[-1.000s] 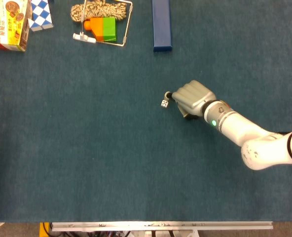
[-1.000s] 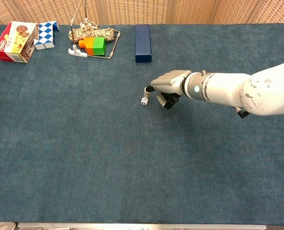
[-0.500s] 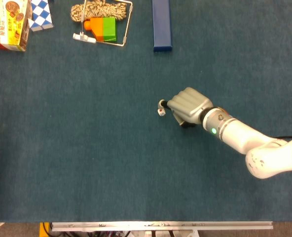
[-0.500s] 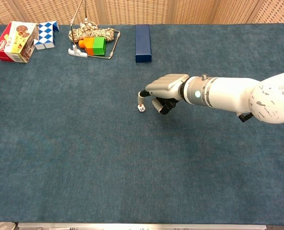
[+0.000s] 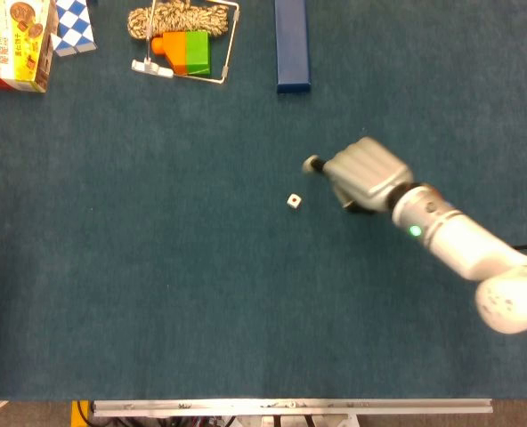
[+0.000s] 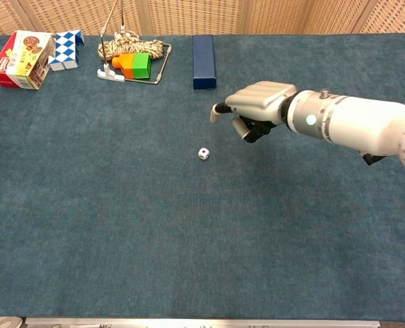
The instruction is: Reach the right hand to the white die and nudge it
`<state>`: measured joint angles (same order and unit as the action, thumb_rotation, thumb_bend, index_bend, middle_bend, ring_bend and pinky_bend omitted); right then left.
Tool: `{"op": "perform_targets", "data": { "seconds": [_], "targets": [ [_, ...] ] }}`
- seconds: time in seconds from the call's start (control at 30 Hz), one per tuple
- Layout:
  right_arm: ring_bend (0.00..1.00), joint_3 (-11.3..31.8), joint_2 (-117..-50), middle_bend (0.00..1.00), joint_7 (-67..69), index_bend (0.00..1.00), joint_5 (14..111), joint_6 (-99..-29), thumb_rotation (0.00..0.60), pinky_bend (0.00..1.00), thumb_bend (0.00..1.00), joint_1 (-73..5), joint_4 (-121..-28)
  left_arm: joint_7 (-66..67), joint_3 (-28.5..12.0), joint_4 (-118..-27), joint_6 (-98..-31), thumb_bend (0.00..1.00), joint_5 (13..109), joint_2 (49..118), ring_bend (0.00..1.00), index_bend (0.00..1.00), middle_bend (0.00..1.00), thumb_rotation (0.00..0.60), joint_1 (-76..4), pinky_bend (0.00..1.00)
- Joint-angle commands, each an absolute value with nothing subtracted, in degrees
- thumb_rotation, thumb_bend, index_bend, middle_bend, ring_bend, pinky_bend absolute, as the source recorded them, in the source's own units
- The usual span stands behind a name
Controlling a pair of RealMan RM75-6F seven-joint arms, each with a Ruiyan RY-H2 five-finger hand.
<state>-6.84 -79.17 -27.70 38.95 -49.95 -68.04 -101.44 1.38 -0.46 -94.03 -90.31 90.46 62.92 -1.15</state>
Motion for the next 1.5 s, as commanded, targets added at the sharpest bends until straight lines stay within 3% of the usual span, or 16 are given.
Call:
{"op": "perform_targets", "data": {
  "seconds": [0.03, 0.23, 0.5, 0.6, 0.77, 0.93, 1.5],
  "targets": [
    [0.99, -8.43, -74.03, 0.94, -26.80, 0.22, 43.36, -58.27, 0.600, 1.00, 0.82, -62.08, -104.99, 1.06, -0.70, -93.74, -90.15, 0.22, 89.99, 62.94, 0.17, 0.14, 0.14, 0.600, -1.22, 0.10],
    [0.78, -10.85, -67.80, 0.74, -25.40, 0.21, 49.10, -69.88, 0.600, 0.98, 0.57, -52.87, -108.56, 0.58, -1.27, -93.41, -89.57, 0.22, 89.41, 62.94, 0.17, 0.14, 0.14, 0.600, -1.75, 0.10],
    [0.34, -13.74, -62.44, 0.37, -19.82, 0.14, 59.44, -83.18, 0.600, 0.52, 0.43, -39.03, -107.24, 0.89, -1.46, -93.98, -88.46, 0.22, 89.61, 62.93, 0.17, 0.14, 0.14, 0.600, -2.71, 0.10],
    [0.27, -13.85, -61.80, 0.31, -16.86, 0.13, 62.84, -88.50, 0.600, 0.45, 0.42, -33.54, -104.69, 1.09, -1.59, -94.37, -88.03, 0.22, 89.50, 62.92, 0.17, 0.14, 0.14, 0.600, -3.05, 0.10],
    [0.24, -13.55, -61.70, 0.29, -14.30, 0.13, 67.31, -96.48, 0.600, 0.42, 0.42, -25.14, -100.60, 1.10, -1.76, -95.20, -87.46, 0.22, 89.15, 62.73, 0.17, 0.14, 0.14, 0.600, -3.46, 0.10],
    [0.24, -13.21, -61.88, 0.29, -13.11, 0.13, 70.04, -100.13, 0.600, 0.42, 0.42, -19.17, -99.33, 1.62, -1.98, -95.49, -87.36, 0.22, 88.58, 62.84, 0.17, 0.14, 0.14, 0.600, -3.56, 0.10],
    [0.24, -10.62, -61.40, 0.29, -13.93, 0.13, 78.04, -93.29, 0.600, 0.42, 0.42, -13.62, -101.12, 2.54, -2.06, -95.22, -87.87, 0.22, 88.09, 63.59, 0.17, 0.14, 0.14, 0.600, -3.41, 0.10]
  ]
}}
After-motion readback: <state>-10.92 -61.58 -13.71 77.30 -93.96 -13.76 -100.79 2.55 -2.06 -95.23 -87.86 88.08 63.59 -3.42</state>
